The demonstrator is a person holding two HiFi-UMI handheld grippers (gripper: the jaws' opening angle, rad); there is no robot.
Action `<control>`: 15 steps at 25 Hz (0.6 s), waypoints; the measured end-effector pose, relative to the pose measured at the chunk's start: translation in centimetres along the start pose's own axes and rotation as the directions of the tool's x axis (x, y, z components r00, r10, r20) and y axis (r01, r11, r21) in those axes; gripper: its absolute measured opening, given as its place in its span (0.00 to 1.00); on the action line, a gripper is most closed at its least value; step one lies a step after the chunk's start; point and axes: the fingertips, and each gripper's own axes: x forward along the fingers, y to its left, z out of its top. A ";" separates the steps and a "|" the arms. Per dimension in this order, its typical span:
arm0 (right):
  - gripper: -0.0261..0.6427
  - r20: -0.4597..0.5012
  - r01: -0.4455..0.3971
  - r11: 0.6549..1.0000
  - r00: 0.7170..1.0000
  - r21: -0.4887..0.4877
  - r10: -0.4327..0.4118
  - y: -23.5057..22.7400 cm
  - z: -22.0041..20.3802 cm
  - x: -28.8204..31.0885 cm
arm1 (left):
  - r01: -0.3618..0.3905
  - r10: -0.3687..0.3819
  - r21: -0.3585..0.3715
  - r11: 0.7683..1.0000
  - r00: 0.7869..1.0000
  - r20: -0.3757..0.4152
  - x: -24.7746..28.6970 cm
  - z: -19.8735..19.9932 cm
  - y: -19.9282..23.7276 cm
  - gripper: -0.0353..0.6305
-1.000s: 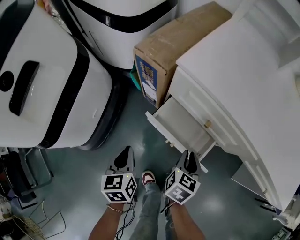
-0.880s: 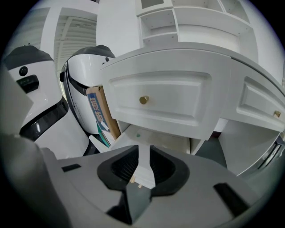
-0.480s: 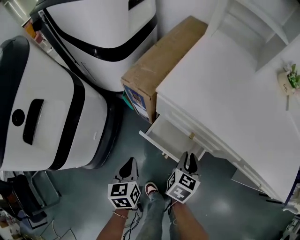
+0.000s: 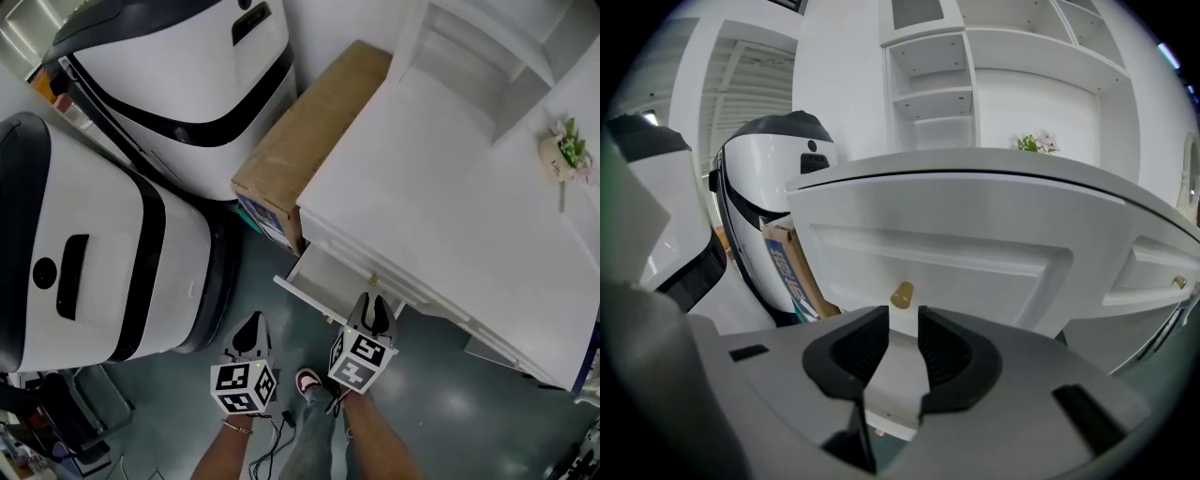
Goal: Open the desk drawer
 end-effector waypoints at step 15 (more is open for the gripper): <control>0.20 0.003 0.047 0.999 0.999 0.019 -0.047 0.4 1.6 2.7 | 0.018 -0.018 -0.002 1.000 0.999 -0.032 1.4 0.7 0.5 0.08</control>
